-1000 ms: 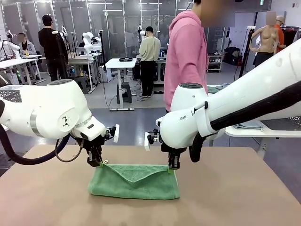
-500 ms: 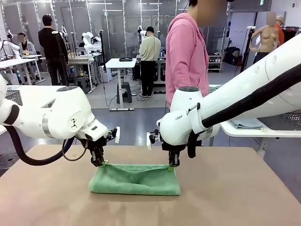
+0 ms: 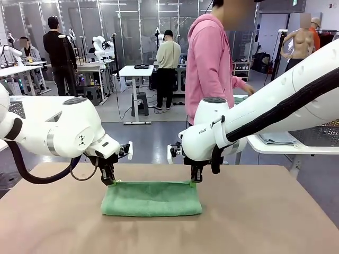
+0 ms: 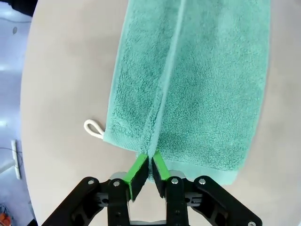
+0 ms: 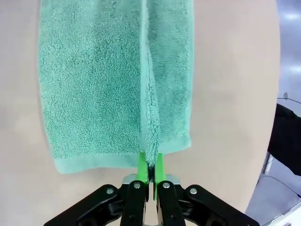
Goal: Fold the towels and place them in the basket.
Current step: When a person lays out a Towel with hook on the table, fold it in half twice.
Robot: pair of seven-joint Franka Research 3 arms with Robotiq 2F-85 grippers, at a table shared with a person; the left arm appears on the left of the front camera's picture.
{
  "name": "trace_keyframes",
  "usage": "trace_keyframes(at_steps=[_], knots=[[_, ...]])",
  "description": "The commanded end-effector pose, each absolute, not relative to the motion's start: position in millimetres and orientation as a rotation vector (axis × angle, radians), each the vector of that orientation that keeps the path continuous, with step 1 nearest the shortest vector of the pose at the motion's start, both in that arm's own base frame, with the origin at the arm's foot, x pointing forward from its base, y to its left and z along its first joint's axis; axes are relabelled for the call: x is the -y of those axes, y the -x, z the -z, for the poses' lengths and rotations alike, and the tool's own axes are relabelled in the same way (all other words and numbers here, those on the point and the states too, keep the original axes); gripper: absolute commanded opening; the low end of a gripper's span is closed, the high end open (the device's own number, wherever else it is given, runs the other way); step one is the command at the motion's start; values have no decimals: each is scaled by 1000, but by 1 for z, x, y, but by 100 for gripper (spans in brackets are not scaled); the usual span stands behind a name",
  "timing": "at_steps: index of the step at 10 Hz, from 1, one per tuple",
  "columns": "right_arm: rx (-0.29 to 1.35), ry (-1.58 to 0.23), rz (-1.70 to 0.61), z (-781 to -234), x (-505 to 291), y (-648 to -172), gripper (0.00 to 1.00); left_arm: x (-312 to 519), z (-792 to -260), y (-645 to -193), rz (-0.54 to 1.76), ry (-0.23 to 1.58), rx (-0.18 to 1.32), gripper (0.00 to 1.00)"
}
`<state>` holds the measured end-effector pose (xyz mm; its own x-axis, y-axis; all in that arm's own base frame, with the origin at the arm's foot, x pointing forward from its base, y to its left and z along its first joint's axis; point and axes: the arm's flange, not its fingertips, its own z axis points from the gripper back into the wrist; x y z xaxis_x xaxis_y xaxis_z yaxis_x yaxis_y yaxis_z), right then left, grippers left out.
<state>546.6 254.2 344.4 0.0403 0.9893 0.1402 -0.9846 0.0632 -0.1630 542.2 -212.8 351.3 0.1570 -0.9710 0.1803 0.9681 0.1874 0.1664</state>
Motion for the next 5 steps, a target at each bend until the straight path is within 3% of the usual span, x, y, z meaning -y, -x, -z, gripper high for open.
trace_keyframes(at_steps=[1, 3, 4, 5], knots=[[278, 31, -1491, -338, -253, -553, 7, 215, -346, -551, 1343, -54, 264, 11], [269, 27, -1482, -337, -253, -556, 7, 215, -346, -552, 1346, -37, 301, 11], [276, 27, -1480, -338, -252, -556, 27, 215, -348, -552, 1359, -24, 335, 41], [310, 39, -1478, -339, -251, -556, 49, 215, -349, -552, 1355, -33, 336, 47]])
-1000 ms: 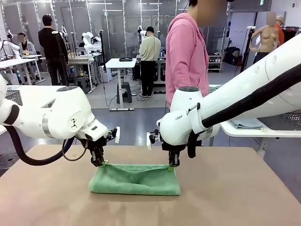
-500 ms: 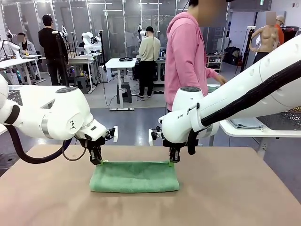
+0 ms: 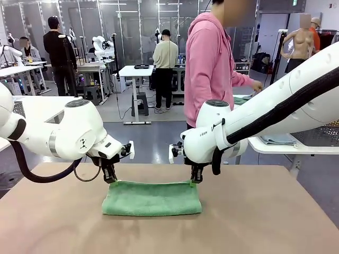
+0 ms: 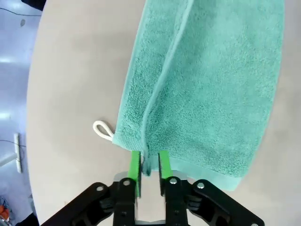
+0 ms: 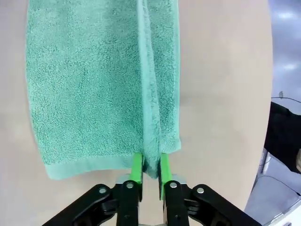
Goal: Fold the towels and place them in the basket.
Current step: When a person lays out a Towel with hook on the table, fold it in half twice.
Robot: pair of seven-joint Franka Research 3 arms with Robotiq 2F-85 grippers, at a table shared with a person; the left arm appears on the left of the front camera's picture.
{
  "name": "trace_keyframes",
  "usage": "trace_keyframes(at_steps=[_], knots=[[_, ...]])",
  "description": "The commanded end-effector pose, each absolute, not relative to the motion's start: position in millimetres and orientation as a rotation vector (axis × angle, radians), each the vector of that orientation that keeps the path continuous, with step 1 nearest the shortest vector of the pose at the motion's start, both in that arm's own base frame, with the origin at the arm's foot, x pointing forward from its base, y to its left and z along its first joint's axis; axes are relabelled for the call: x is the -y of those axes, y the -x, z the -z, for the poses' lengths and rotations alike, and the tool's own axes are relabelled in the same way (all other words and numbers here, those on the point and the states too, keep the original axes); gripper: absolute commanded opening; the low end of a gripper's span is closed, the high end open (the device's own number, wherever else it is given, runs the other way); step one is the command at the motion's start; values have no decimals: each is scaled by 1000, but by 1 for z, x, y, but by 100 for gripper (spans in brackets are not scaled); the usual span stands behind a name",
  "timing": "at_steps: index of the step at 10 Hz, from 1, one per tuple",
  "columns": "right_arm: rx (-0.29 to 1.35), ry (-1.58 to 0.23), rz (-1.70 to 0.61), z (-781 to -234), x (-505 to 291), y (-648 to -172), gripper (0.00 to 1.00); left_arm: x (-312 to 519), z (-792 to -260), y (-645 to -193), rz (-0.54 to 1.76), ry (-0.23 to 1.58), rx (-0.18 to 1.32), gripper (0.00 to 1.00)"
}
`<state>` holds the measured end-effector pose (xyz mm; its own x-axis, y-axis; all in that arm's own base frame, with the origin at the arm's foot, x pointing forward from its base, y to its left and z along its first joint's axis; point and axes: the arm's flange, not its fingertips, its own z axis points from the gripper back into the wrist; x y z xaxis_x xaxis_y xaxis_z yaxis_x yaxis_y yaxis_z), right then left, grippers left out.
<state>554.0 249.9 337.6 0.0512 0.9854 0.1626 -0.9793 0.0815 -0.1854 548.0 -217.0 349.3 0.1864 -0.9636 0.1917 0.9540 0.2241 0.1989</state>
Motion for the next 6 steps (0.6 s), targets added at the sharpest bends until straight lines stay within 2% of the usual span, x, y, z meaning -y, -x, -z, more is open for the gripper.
trace_keyframes(at_steps=[1, 2, 3, 5, 6], knots=[[331, 45, -1489, -340, -252, -555, 70, 212, -353, -551, 1348, -26, 351, 76], [334, 65, -1485, -340, -252, -555, 91, 209, -357, -549, 1341, -28, 356, 82], [359, 82, -1477, -345, -251, -555, 100, 207, -361, -546, 1333, -30, 361, 100], [375, 93, -1434, -357, -249, -551, 100, 205, -373, -537, 1319, -23, 391, 100], [376, 65, -1371, -363, -250, -546, 93, 206, -377, -530, 1303, -15, 393, 90]])
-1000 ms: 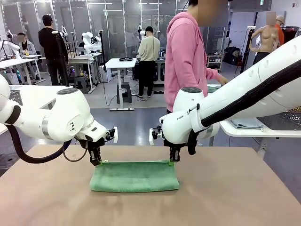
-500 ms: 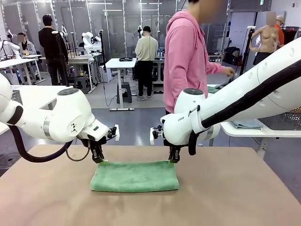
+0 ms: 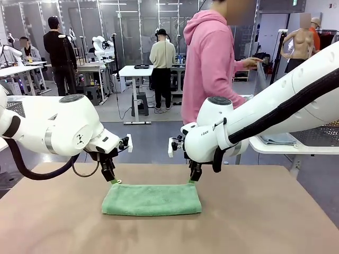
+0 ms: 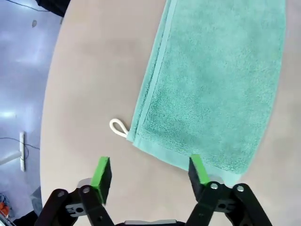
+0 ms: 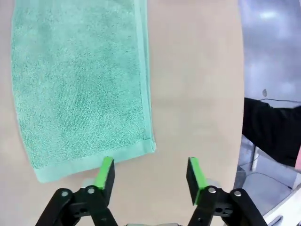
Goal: Fold the towels and place them in the basket.
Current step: When a person lays out a Towel with hook on the table, fold it in half twice.
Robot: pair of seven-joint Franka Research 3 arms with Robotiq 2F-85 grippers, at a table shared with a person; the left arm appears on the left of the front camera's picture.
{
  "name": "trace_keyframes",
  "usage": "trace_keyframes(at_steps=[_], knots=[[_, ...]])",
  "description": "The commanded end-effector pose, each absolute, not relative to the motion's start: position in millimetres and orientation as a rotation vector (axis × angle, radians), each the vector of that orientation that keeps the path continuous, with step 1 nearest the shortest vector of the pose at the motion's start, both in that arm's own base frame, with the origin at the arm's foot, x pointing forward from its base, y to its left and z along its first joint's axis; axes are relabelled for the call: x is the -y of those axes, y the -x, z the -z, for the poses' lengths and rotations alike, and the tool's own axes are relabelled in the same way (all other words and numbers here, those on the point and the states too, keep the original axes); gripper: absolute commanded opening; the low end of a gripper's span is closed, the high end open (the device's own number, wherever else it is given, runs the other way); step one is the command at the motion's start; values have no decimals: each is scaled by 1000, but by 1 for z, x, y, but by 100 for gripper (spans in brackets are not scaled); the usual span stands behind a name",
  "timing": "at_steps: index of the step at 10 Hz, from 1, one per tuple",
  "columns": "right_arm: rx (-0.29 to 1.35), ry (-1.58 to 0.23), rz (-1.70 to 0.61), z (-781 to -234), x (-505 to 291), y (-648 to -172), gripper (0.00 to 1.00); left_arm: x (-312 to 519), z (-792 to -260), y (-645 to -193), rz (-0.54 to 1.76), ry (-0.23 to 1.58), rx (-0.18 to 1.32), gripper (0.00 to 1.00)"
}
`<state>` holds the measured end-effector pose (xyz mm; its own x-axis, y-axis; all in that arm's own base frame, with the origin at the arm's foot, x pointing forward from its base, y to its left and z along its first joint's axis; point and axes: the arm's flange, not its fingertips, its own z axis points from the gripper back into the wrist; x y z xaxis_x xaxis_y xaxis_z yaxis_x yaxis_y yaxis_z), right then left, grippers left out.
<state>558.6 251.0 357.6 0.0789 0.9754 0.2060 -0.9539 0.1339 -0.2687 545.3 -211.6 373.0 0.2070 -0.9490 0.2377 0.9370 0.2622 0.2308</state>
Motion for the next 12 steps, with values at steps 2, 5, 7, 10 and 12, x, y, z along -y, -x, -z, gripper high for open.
trace_keyframes(at_steps=[2, 5, 7, 10, 12], knots=[[377, 5, -1289, -370, -253, -538, 100, 207, -378, -517, 1270, 19, 379, 100], [381, 19, -1310, -369, -256, -546, 100, 211, -377, -524, 1267, 7, 366, 100], [381, 19, -1310, -369, -256, -546, 100, 211, -377, -524, 1267, 7, 366, 100], [381, 39, -1103, -364, -257, -549, 100, 207, -392, -513, 1257, 11, 385, 100], [392, 52, -732, -349, -252, -548, 100, 193, -437, -482, 1187, 94, 377, 100]])
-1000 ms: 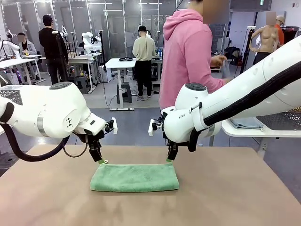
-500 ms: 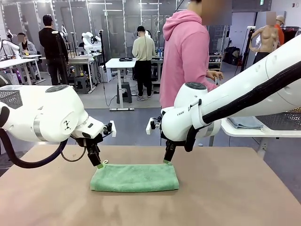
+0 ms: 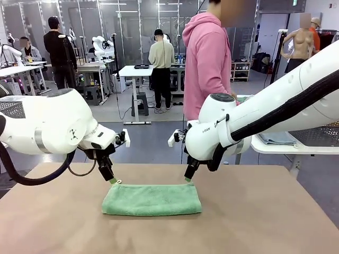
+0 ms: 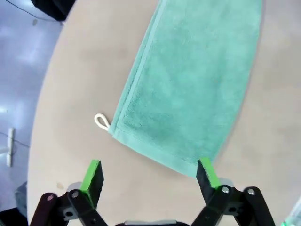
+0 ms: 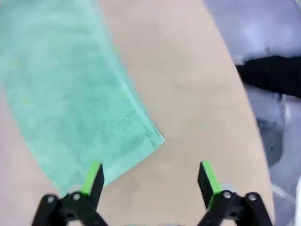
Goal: Fold the towels and place them in the basket.
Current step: When a person lays out a Towel with hook on the table, fold it in half twice.
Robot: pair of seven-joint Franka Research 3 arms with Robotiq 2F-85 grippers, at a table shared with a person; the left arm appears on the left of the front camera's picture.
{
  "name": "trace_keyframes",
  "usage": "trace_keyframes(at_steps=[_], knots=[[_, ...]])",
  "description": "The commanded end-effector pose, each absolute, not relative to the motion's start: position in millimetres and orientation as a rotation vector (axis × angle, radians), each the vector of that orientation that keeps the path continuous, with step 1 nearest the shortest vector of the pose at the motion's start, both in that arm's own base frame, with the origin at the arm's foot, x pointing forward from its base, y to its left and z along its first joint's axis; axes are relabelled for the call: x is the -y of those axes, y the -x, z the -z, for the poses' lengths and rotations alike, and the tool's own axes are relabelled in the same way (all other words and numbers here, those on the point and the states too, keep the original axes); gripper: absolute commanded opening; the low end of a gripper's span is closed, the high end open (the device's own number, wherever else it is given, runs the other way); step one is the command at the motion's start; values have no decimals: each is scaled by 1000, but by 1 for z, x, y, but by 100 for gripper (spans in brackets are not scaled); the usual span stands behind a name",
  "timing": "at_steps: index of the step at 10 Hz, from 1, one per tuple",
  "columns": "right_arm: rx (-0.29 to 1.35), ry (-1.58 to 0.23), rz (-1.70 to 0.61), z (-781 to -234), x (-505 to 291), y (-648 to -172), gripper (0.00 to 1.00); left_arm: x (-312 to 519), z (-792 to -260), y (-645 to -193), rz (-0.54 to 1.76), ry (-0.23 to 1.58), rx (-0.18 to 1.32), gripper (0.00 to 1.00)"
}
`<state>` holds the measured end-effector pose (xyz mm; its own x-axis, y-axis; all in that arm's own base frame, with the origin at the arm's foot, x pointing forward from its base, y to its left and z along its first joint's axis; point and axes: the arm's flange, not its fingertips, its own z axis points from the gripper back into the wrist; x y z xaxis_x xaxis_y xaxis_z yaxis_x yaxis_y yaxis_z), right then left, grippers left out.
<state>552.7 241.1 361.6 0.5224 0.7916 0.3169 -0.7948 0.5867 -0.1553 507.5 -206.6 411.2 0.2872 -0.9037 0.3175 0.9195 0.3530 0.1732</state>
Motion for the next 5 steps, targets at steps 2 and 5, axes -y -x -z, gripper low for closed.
trace_keyframes(at_steps=[2, 5], knots=[[373, 11, -444, -345, -247, -538, 100, 168, -508, -439, 1132, 123, 415, 100], [353, 32, -236, -343, -255, -531, 100, 143, -624, -364, 973, 38, 402, 100]])
